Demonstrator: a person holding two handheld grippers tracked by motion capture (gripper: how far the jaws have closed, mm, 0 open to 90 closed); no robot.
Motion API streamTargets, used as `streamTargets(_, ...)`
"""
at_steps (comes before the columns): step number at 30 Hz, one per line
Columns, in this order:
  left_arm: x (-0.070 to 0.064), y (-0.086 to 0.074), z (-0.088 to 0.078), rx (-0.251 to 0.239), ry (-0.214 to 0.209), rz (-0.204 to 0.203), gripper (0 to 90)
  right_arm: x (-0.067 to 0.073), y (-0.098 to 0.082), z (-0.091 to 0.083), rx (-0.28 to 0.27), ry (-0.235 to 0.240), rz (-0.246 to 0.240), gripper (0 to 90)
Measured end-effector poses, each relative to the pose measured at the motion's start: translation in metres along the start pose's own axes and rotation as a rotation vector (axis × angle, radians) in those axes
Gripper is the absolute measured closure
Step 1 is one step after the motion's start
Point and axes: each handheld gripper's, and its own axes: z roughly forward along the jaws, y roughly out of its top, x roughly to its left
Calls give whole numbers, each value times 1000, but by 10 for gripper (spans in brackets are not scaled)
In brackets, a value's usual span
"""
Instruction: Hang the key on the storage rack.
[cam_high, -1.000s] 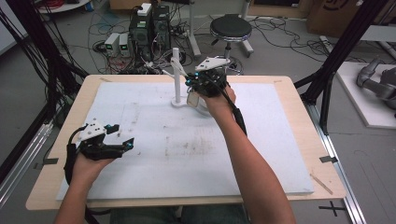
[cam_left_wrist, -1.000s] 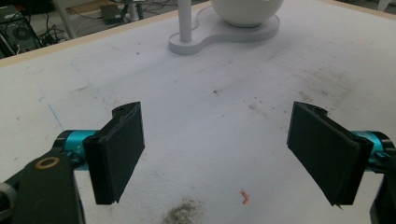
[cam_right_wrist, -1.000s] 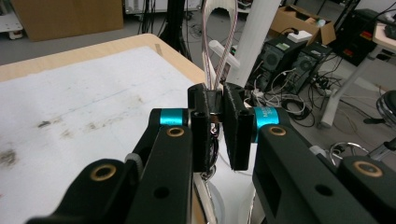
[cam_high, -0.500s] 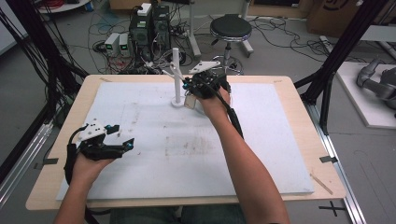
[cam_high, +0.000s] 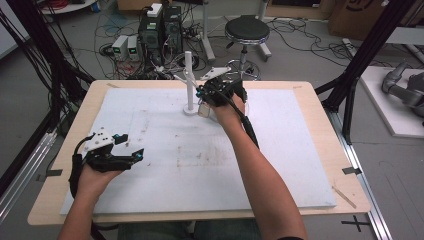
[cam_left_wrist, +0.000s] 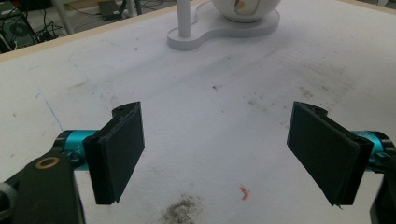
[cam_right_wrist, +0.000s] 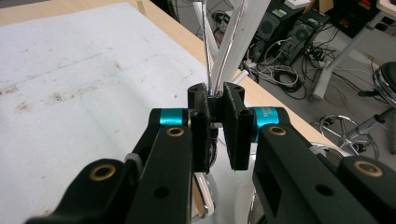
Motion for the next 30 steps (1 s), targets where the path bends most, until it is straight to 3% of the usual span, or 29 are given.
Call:
streamTargets(2, 0, 0, 0, -2, 1, 1, 189, 0, 0, -1, -12, -15, 5, 731)
streamTargets(8, 0, 0, -1, -4, 2, 2, 189, 0, 1, -15, -54, -12, 20, 604)
streamTargets(11, 0, 1, 0, -2, 6, 4, 189, -1, -10, -24, -98, -25, 46, 507)
streamTargets(13, 1, 1, -1, -3, 7, 6, 189, -4, -15, -27, -57, -14, 68, 440)
streamTargets(16, 1, 2, -1, -9, 5, 3, 189, -6, -30, -37, -79, -12, 72, 404)
streamTargets(17, 1, 3, -1, -9, 6, 7, 189, -8, -32, -40, -51, -6, 82, 370)
streamTargets(23, 3, 5, 3, -17, 12, 0, 189, -13, -56, -67, -88, 18, 101, 347)
streamTargets(30, 5, 8, 8, -21, 15, 2, 189, -19, -76, -92, -118, -3, 124, 304)
